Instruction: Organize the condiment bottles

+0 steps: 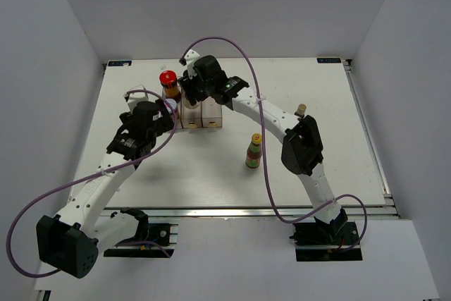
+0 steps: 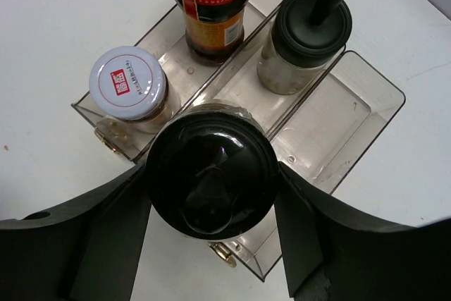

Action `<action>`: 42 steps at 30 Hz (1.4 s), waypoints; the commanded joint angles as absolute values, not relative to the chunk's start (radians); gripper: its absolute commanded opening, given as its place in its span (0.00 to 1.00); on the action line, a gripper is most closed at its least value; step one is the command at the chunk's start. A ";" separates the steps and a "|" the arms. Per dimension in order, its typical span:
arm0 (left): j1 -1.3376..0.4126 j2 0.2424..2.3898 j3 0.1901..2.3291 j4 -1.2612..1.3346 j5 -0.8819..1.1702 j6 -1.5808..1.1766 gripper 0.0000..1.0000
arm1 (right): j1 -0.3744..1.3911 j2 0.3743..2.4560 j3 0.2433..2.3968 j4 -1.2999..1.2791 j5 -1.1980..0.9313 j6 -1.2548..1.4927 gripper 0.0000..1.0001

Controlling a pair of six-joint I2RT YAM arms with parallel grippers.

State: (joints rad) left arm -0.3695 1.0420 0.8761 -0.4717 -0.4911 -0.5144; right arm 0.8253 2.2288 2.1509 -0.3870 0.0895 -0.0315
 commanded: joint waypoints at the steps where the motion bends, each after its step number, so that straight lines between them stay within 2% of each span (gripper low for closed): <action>1: -0.370 1.028 0.871 -0.469 -0.505 -0.522 0.98 | 0.821 2.241 2.209 -0.256 0.104 -0.032 0.24; 12: -0.370 1.040 0.864 -0.457 -0.503 -0.518 0.98 | 0.825 2.315 2.210 -0.268 0.043 -0.022 0.25; 21: -0.370 1.051 0.859 -0.446 -0.491 -0.517 0.98 | 0.833 2.332 2.197 -0.307 0.055 -0.014 0.34; 28: -0.370 1.066 0.861 -0.442 -0.483 -0.515 0.98 | 0.851 2.322 2.198 -0.367 0.069 -0.008 0.36; 32: -0.370 1.069 0.864 -0.442 -0.472 -0.514 0.98 | 0.854 2.325 2.192 -0.383 0.077 -0.008 0.41; 35: -0.370 1.071 0.864 -0.439 -0.465 -0.514 0.98 | 0.856 2.327 2.184 -0.373 0.084 -0.008 0.53; 36: -0.370 1.072 0.862 -0.439 -0.466 -0.512 0.98 | 0.856 2.326 2.183 -0.373 0.084 -0.008 0.66; 37: -0.370 1.071 0.862 -0.439 -0.466 -0.512 0.98 | 0.857 2.324 2.183 -0.373 0.081 -0.008 0.73; 38: -0.370 1.072 0.864 -0.439 -0.466 -0.512 0.98 | 0.857 2.321 2.186 -0.371 0.074 -0.008 0.89; 42: -0.370 1.069 0.867 -0.440 -0.453 -0.509 0.98 | 0.861 2.280 2.168 -0.345 0.066 -0.014 0.89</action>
State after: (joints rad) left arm -0.3695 1.0748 0.8627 -0.4622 -0.4683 -0.5129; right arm 0.8532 2.3470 2.1525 -0.4038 0.0753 -0.0074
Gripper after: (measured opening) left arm 0.982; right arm 0.891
